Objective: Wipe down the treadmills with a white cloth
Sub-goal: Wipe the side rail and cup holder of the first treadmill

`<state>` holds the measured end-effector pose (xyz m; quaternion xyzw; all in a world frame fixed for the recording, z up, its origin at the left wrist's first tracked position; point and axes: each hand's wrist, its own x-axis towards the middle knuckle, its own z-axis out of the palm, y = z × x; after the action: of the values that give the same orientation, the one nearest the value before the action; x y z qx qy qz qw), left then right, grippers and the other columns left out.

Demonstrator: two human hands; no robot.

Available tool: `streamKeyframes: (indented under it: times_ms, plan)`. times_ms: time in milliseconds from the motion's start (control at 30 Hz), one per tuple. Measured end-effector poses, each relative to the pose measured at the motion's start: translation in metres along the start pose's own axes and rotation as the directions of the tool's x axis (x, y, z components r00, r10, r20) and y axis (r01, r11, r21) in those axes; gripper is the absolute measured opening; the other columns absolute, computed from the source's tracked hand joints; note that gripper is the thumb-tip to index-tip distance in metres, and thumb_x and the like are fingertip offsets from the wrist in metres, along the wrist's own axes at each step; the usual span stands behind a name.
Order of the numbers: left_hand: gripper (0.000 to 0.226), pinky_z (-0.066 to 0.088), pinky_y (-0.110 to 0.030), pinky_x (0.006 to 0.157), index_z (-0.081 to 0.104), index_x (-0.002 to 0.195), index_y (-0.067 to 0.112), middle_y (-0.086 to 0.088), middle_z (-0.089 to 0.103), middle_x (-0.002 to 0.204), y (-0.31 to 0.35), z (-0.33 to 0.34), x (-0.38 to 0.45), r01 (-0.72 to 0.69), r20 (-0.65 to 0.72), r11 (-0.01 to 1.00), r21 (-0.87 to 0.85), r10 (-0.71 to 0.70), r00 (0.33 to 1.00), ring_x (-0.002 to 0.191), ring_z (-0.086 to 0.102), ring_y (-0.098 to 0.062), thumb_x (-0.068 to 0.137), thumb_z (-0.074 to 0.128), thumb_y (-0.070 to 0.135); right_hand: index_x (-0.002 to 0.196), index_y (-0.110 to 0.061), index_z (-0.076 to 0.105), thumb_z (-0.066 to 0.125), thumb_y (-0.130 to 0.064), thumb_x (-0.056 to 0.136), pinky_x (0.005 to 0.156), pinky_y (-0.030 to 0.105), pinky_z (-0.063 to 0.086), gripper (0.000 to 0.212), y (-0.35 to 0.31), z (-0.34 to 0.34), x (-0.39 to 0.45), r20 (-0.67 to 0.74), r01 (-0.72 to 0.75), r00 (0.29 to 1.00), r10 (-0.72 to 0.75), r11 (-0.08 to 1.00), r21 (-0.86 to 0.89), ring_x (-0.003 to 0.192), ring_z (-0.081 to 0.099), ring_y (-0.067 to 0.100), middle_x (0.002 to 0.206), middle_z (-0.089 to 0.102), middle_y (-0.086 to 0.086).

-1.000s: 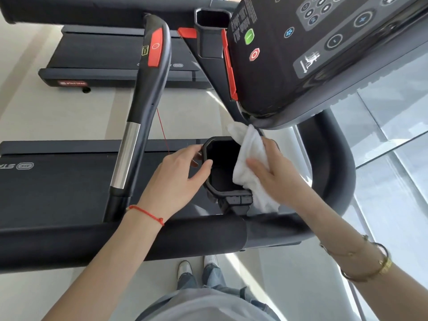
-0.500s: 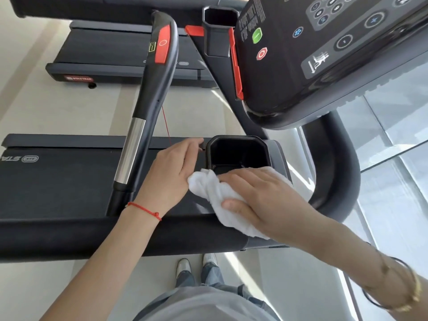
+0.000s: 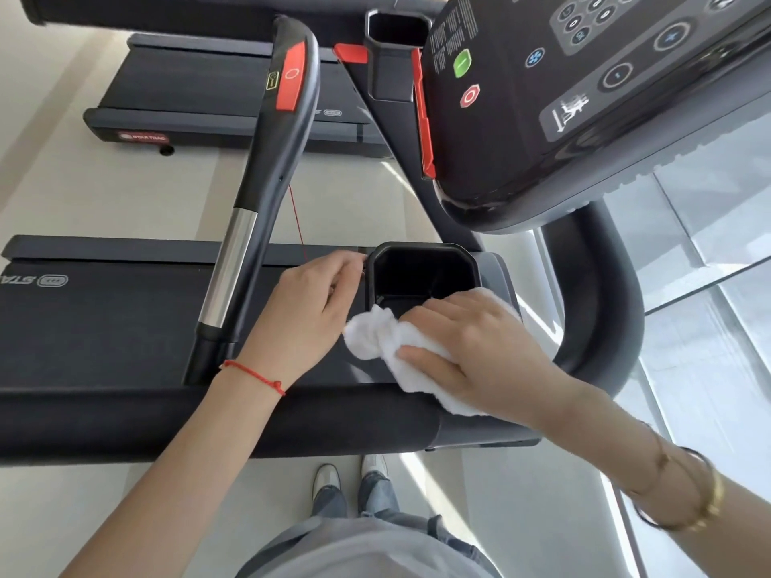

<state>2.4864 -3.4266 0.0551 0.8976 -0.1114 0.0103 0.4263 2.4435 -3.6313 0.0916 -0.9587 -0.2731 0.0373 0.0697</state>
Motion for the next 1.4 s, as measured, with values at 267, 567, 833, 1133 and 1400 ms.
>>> streamKeyframes:
  times_ms: [267, 567, 833, 1133, 1400]
  plan:
    - [0.034, 0.038, 0.002, 0.073, 0.065, 0.122, 0.018, 0.014, 0.067, 0.090, -0.002, 0.002, -0.001, -0.002, 0.010, 1.000, 0.024, 0.001, 1.000, 0.080, 0.057, 0.016, 0.100, 0.044, 0.032, 0.100, -0.008, 0.066, 0.048, -0.033, 0.097, 0.090, 0.029, 0.042, 0.031, 0.010, 0.004, -0.023, -0.145, 0.027, 0.989, -0.004, 0.987, 0.156, 0.084, 0.056, 0.024, 0.089, 0.062, 0.002]
    - [0.052, 0.053, -0.027, 0.088, 0.047, 0.138, 0.035, 0.020, 0.063, 0.115, 0.000, 0.013, -0.009, -0.007, 0.067, 0.992, 0.127, -0.001, 0.998, 0.099, 0.062, 0.001, 0.090, 0.046, 0.055, 0.126, -0.017, 0.040, 0.036, -0.044, 0.089, 0.094, 0.015, 0.034, 0.046, -0.004, 0.016, -0.041, -0.188, -0.351, 0.808, 0.558, 0.713, 0.607, 0.115, 0.041, 0.010, 0.127, 0.035, -0.004]
    - [0.065, 0.051, -0.039, 0.099, 0.032, 0.150, 0.031, 0.007, 0.058, 0.136, 0.002, 0.019, -0.015, 0.051, 0.071, 0.989, 0.136, -0.061, 0.996, 0.117, 0.059, -0.013, 0.091, 0.041, 0.056, 0.134, -0.006, 0.037, 0.047, -0.020, 0.100, 0.073, 0.016, 0.026, 0.037, 0.035, 0.015, 0.019, -0.059, -0.421, 0.840, 0.539, 0.716, 0.558, 0.101, 0.046, 0.018, 0.131, 0.046, 0.014]
    - [0.058, 0.054, -0.035, 0.092, 0.043, 0.144, 0.032, 0.011, 0.066, 0.117, 0.002, 0.021, -0.012, 0.065, 0.049, 0.992, 0.104, -0.070, 0.996, 0.106, 0.063, -0.009, 0.091, 0.044, 0.054, 0.143, -0.009, 0.043, 0.057, -0.015, 0.096, 0.097, -0.004, 0.016, 0.050, 0.027, 0.014, 0.003, -0.183, -0.315, 0.880, 0.438, 0.828, 0.464, 0.124, 0.044, 0.013, 0.139, 0.048, 0.001]
    - [0.060, 0.052, -0.034, 0.094, 0.049, 0.140, 0.025, 0.004, 0.066, 0.118, 0.001, 0.020, -0.013, 0.085, 0.067, 0.991, 0.101, -0.092, 0.994, 0.111, 0.062, -0.013, 0.089, 0.043, 0.055, 0.143, -0.019, 0.044, 0.048, -0.026, 0.099, 0.093, 0.033, 0.042, 0.044, 0.034, 0.009, 0.073, -0.108, -0.049, 0.993, 0.039, 0.995, -0.087, 0.120, 0.052, 0.021, 0.131, 0.057, 0.000]
